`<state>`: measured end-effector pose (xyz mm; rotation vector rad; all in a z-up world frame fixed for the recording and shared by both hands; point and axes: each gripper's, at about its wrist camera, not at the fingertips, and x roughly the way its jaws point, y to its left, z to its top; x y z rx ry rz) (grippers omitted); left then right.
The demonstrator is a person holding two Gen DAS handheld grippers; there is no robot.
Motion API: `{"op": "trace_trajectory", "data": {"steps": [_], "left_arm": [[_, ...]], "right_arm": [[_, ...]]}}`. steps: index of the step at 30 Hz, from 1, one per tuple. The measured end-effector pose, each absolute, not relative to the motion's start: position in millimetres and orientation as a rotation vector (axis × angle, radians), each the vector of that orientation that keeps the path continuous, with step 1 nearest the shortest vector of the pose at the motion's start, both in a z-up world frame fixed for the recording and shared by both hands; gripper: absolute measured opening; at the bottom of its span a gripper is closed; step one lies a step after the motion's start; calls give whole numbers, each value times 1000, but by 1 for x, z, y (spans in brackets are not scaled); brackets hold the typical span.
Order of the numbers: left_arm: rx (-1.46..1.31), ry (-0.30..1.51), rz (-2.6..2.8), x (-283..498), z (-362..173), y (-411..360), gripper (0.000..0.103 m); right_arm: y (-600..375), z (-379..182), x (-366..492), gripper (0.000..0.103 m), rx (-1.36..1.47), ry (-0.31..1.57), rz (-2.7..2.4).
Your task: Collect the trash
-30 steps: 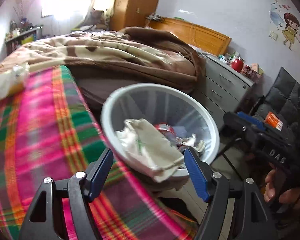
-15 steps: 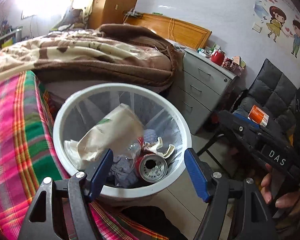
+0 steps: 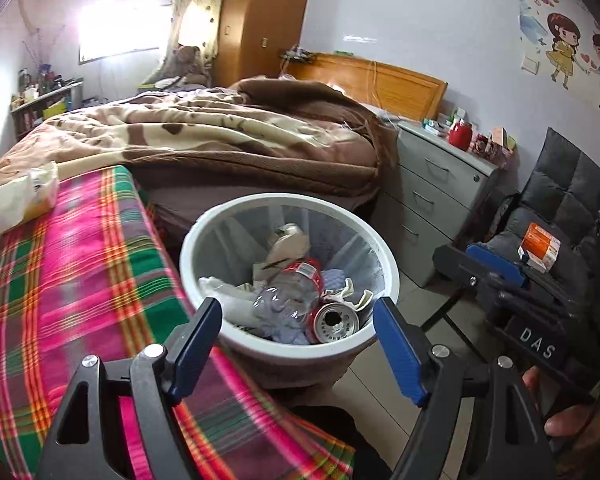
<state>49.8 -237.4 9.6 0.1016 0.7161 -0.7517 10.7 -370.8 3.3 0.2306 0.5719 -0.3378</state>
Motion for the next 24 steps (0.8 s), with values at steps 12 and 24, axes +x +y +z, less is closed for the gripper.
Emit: {"op": "trace_trajectory", "data": {"steps": [12, 24], "left_arm": [[99, 628, -651, 22, 24, -190, 82], [57, 555, -530, 6, 20, -150, 84]], "right_arm": [[-334, 10, 0, 53, 201, 536, -259], [-303, 3, -8, 69, 188, 511, -219]]}}
